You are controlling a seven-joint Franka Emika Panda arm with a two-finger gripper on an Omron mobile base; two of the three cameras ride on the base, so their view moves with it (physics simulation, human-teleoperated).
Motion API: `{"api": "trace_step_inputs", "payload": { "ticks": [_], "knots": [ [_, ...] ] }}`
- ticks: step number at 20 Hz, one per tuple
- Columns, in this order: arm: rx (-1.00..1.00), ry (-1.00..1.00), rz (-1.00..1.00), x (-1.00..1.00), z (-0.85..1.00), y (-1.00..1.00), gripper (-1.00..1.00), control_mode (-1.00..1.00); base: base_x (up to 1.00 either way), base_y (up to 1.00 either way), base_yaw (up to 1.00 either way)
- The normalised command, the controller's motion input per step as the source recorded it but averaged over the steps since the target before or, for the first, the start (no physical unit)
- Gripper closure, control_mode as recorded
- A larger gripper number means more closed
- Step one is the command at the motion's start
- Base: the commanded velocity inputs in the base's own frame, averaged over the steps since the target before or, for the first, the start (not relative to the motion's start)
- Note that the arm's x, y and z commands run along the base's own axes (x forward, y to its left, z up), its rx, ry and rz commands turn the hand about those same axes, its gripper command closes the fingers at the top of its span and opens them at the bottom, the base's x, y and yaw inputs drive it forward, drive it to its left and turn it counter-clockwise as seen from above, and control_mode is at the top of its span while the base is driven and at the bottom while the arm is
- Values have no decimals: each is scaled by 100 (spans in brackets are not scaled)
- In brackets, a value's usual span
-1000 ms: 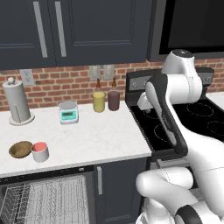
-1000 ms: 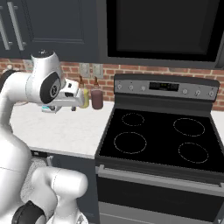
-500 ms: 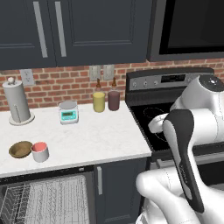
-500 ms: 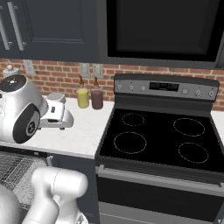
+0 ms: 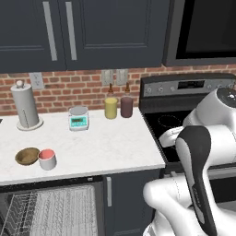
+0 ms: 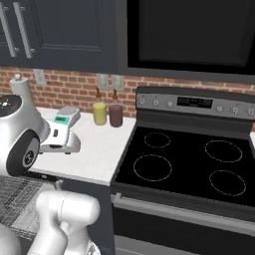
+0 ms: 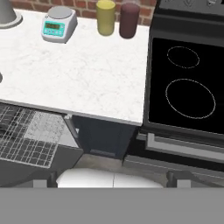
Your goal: Pick up the cup and bowl from the counter, place them in the dishwasher, and close the dishwasher door.
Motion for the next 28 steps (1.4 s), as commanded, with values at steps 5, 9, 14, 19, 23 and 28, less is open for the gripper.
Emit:
{"api": "trace_step_inputs", "payload": {
  "ticks": [5, 9, 14, 19, 23, 28],
  "knots": [
    [0, 0, 0, 0, 0, 0, -100, 100, 33, 0, 79],
    [0, 0, 0, 0, 0, 0, -100, 100, 4, -11, 97],
    [0, 0, 0, 0, 0, 0, -100, 100, 0, -22, 82],
    [0, 0, 0, 0, 0, 0, -100, 100, -10, 32, 70],
    [0, 0, 0, 0, 0, 0, -100, 100, -8, 32, 63],
    [0, 0, 0, 0, 0, 0, -100, 100, 2, 25, 35]
  ]
}}
